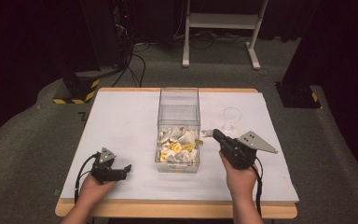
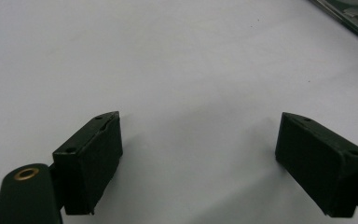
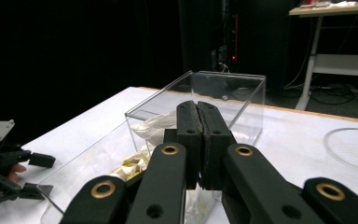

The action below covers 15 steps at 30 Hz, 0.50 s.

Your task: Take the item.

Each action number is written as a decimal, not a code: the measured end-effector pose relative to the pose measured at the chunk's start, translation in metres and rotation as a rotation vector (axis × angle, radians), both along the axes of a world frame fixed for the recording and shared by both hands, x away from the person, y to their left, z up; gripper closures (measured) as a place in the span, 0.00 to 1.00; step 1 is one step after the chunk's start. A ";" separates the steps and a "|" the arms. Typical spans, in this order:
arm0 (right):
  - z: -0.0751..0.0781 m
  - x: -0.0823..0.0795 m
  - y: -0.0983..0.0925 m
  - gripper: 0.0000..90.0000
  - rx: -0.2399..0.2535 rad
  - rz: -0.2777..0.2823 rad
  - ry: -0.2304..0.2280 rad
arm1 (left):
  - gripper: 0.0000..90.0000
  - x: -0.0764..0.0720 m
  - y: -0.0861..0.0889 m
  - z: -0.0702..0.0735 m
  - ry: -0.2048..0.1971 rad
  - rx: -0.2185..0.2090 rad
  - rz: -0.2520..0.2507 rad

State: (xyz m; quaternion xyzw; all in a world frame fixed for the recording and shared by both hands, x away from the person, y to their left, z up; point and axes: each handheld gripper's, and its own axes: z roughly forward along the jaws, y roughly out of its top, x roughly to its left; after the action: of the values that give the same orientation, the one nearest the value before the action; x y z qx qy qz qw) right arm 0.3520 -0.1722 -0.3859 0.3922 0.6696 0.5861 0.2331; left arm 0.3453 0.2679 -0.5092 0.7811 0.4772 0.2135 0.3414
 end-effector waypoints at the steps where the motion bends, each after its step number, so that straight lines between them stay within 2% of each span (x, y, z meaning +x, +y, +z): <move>1: 0.000 0.000 0.000 0.99 0.000 0.000 0.000 | 0.17 0.000 0.000 0.000 0.000 0.000 -0.001; 15: -0.001 0.003 -0.018 0.99 -0.012 -0.073 -0.004 | 0.17 0.000 0.000 0.000 0.000 0.000 0.000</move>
State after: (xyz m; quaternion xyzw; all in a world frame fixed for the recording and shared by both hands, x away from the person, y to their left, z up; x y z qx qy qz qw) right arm 0.3547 -0.1906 -0.3867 0.4137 0.6577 0.5742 0.2581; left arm 0.3453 0.2679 -0.5092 0.7811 0.4771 0.2134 0.3416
